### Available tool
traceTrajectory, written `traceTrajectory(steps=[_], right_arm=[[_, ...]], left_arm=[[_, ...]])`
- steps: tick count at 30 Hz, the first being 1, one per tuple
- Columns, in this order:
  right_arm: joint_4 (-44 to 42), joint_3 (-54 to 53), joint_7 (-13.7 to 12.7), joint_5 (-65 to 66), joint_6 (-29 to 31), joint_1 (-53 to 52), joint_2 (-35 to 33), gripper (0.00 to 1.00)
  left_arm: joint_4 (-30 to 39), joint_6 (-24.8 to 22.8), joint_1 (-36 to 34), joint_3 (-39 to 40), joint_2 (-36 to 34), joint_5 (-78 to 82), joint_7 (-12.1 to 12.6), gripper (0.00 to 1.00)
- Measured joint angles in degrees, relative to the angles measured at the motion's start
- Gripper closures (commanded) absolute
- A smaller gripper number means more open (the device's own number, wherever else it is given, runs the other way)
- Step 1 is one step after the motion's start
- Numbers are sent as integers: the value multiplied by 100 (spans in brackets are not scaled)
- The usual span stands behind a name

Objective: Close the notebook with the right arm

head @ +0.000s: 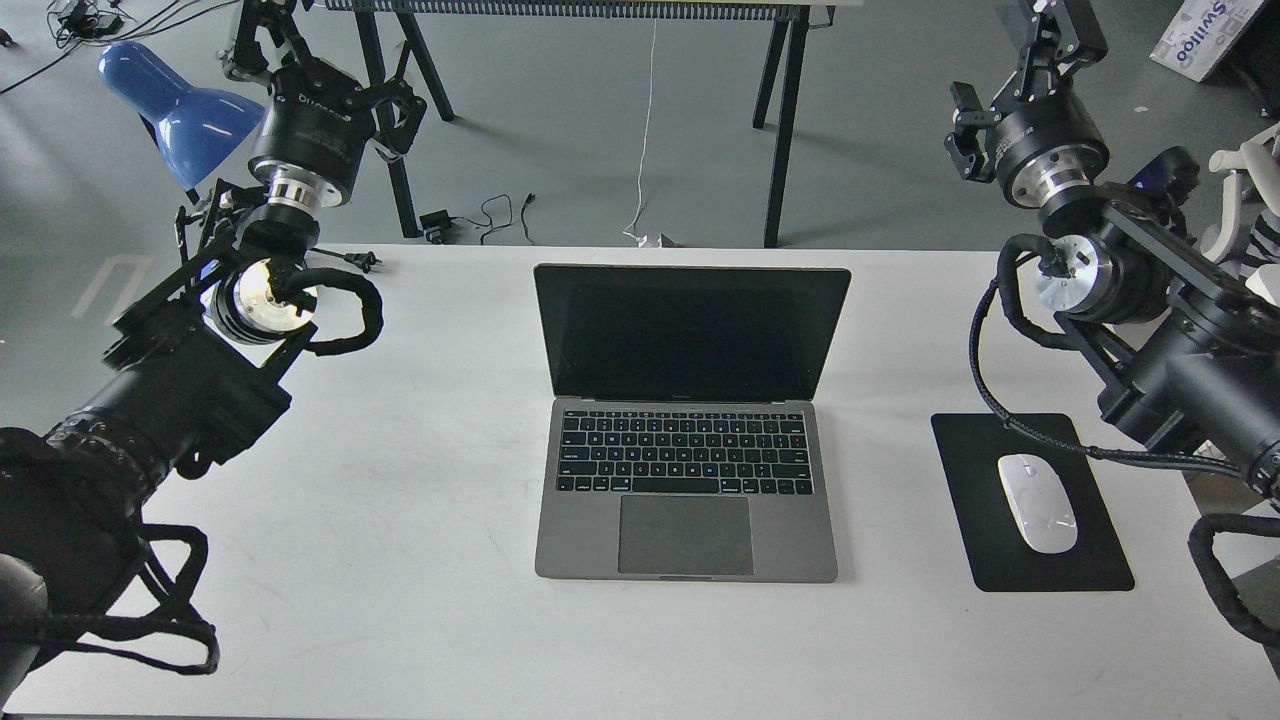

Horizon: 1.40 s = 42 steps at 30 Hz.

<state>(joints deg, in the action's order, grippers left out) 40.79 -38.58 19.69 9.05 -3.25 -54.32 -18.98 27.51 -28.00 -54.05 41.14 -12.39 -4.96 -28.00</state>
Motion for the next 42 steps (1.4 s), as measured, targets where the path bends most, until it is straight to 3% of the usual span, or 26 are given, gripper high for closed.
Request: traceTrajectory(steps=[19, 42], right_arm=[[6, 369, 0, 144, 18, -73, 3, 2], [-30, 3805, -103, 384, 349, -1439, 230, 2]], left_arm=[[18, 112, 0, -9, 8, 58, 0, 0], [17, 110, 9, -9, 0, 66, 0, 0]])
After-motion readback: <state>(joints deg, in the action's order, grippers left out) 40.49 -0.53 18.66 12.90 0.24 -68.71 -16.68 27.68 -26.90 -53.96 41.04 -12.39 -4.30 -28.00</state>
